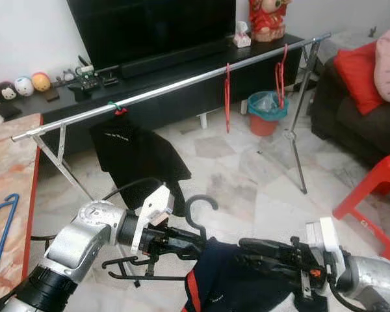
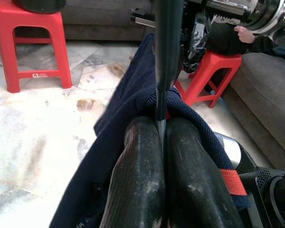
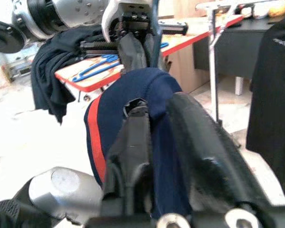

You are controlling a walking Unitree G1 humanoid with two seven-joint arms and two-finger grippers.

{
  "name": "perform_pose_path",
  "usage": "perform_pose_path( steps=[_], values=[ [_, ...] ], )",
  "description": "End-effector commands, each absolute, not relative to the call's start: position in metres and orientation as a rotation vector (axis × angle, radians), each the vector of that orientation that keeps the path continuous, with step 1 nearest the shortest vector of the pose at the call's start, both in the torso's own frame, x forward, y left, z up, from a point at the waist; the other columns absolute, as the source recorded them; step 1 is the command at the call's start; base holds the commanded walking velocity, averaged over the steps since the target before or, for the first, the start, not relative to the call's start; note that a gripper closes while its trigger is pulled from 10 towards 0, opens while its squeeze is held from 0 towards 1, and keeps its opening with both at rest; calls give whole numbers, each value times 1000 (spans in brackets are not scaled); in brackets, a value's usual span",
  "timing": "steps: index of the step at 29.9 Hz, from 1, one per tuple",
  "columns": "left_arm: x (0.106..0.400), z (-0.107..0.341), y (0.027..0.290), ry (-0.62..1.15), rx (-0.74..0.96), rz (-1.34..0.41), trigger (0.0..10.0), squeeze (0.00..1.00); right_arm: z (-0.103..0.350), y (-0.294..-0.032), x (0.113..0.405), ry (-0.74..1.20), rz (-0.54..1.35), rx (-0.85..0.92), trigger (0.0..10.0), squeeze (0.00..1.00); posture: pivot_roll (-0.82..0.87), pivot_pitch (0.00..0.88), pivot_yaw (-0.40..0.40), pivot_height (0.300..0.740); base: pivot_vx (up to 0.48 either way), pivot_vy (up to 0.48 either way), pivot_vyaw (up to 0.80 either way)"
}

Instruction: Hang hanger

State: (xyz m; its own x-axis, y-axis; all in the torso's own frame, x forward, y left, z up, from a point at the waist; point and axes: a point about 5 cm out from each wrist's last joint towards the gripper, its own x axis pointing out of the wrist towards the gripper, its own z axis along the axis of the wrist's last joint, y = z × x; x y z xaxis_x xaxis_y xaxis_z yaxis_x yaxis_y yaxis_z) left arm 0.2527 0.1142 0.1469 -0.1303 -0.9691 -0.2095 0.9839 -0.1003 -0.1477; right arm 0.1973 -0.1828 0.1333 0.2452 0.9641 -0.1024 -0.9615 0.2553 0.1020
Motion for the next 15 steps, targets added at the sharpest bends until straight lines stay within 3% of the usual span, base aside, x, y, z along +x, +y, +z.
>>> perform_pose_path(
  steps=[1,6,15],
  values=[
    [255,156,112,243,80,-1698,10000,0,137,-183,201,141,1319,-8,9804,0,-55,0,89,740,0,0,0],
    [256,160,110,225,78,-1690,10000,0,140,-182,211,127,1303,-36,10000,0,-51,16,84,740,0,0,0],
    [254,161,106,221,80,-1694,10000,0,158,-180,222,123,1442,-95,10000,0,-52,47,76,740,0,0,0]
  ],
)
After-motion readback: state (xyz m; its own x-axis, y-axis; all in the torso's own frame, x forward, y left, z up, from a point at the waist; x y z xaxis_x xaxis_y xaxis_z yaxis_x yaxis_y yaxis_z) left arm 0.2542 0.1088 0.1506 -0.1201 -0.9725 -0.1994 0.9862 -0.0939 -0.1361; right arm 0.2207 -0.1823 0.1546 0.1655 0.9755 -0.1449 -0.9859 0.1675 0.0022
